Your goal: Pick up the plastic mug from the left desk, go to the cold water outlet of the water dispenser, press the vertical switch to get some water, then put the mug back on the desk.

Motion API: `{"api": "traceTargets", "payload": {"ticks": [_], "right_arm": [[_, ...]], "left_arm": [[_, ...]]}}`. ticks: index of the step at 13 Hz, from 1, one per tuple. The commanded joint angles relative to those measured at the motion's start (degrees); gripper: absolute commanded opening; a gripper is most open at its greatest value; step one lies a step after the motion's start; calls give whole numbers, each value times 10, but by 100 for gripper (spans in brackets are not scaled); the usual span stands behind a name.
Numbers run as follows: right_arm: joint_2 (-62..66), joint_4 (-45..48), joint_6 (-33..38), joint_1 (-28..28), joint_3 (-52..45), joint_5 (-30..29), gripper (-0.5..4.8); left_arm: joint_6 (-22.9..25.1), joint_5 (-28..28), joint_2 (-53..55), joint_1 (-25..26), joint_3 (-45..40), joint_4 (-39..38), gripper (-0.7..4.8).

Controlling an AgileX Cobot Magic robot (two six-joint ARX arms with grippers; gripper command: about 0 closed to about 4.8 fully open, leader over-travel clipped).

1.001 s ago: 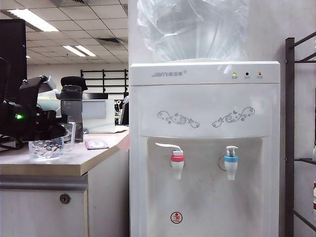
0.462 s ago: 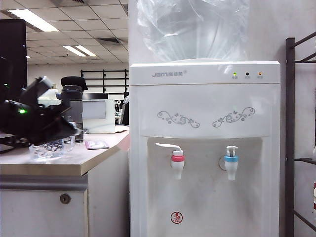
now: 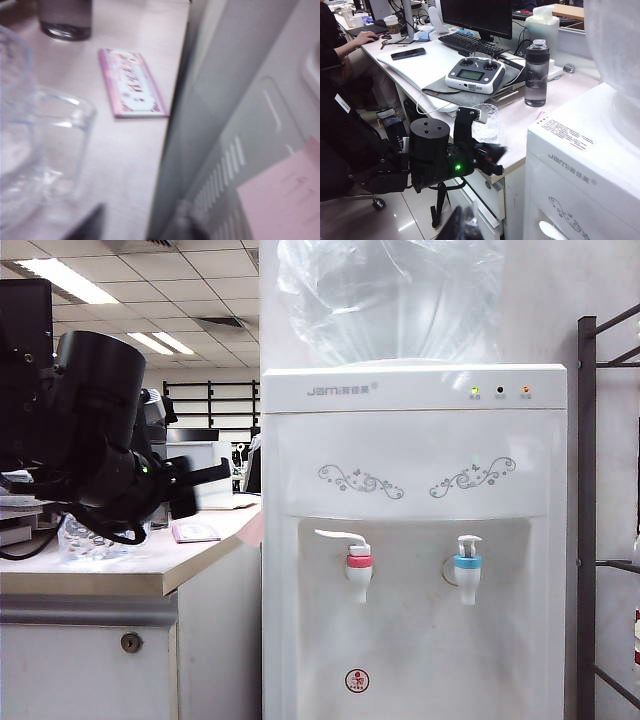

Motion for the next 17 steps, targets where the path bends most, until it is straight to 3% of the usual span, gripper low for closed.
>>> {"api": "traceTargets", "payload": {"ticks": [1, 6, 10, 13, 17], "right_arm": [[-2, 5, -2, 0, 2, -1, -5], [-2, -5, -2, 0, 2, -1, -5], [-2, -7, -2, 0, 2, -1, -5], [-2, -7, -2, 0, 2, -1, -5], [-2, -9, -2, 0, 2, -1, -5]], "left_arm": [[9, -16, -4, 0, 2, 7, 188], [46, -57, 0, 11, 38, -18, 187], [44, -20, 9, 38, 57, -42, 187], [45, -21, 36, 38, 111, -63, 187], [43, -39, 65, 38, 119, -56, 187]]}}
